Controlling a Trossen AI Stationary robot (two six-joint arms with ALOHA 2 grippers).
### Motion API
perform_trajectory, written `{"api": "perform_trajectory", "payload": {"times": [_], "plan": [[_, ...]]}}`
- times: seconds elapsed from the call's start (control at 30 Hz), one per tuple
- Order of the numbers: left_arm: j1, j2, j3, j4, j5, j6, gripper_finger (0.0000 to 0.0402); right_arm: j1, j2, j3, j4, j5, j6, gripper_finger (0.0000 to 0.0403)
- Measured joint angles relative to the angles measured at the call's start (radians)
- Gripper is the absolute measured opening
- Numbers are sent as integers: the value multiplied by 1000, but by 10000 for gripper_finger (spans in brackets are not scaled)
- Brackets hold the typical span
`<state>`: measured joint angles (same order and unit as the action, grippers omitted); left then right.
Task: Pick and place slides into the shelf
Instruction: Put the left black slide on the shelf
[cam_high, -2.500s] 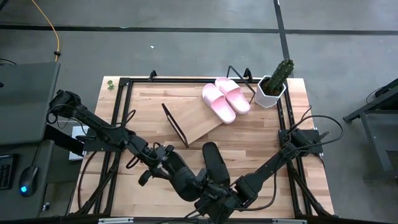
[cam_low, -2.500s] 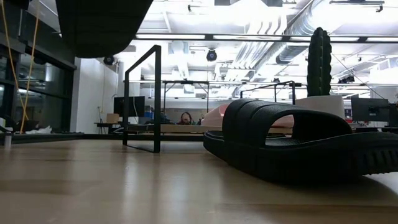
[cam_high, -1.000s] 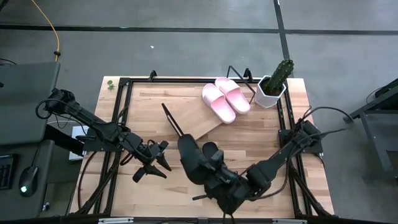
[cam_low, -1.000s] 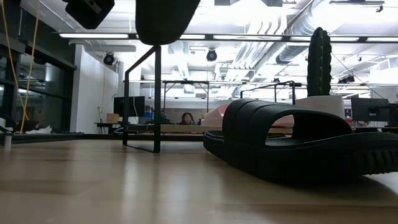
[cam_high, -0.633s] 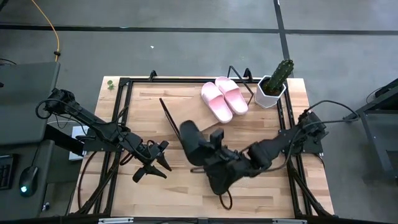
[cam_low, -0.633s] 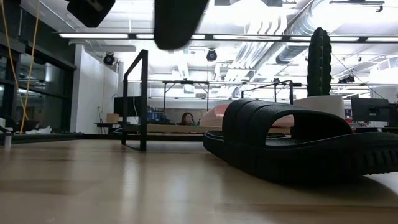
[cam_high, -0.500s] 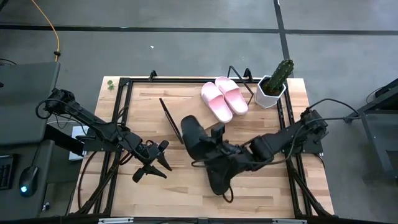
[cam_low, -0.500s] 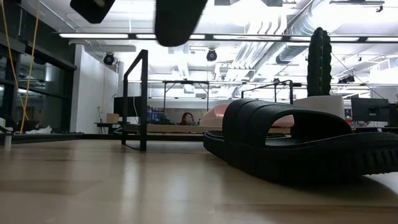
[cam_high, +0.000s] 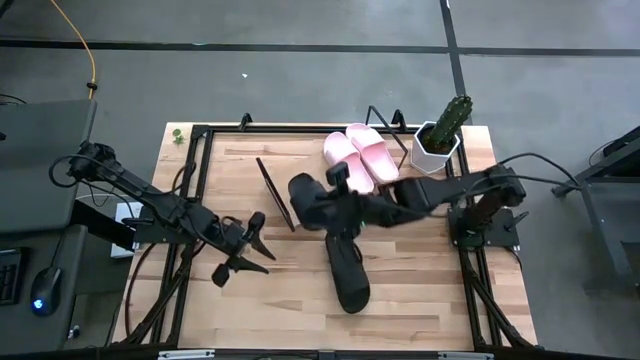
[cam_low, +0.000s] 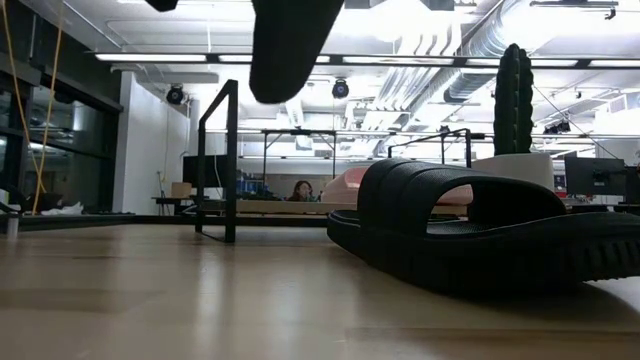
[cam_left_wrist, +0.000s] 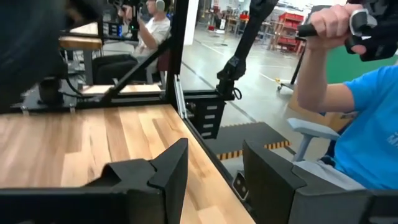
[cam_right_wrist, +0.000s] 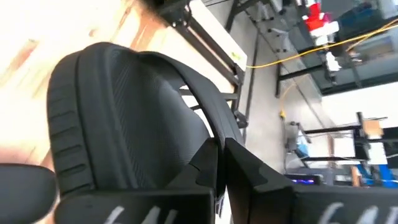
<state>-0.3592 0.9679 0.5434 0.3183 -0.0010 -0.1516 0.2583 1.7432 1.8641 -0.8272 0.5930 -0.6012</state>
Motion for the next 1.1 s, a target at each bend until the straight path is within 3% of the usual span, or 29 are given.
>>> {"api": "perform_trajectory", "payload": {"times": [0.3,0.67,1.1], "plan": [[0,-20,0,-8,-34,91,137,-211,0,0,83,-202,-130,0],[0,-45,0,-5,-133,164,134,-448,0,-1,103,-512,-121,0],[0,-52,0,-8,-150,170,134,-507,0,-1,107,-586,-73,0]]}}
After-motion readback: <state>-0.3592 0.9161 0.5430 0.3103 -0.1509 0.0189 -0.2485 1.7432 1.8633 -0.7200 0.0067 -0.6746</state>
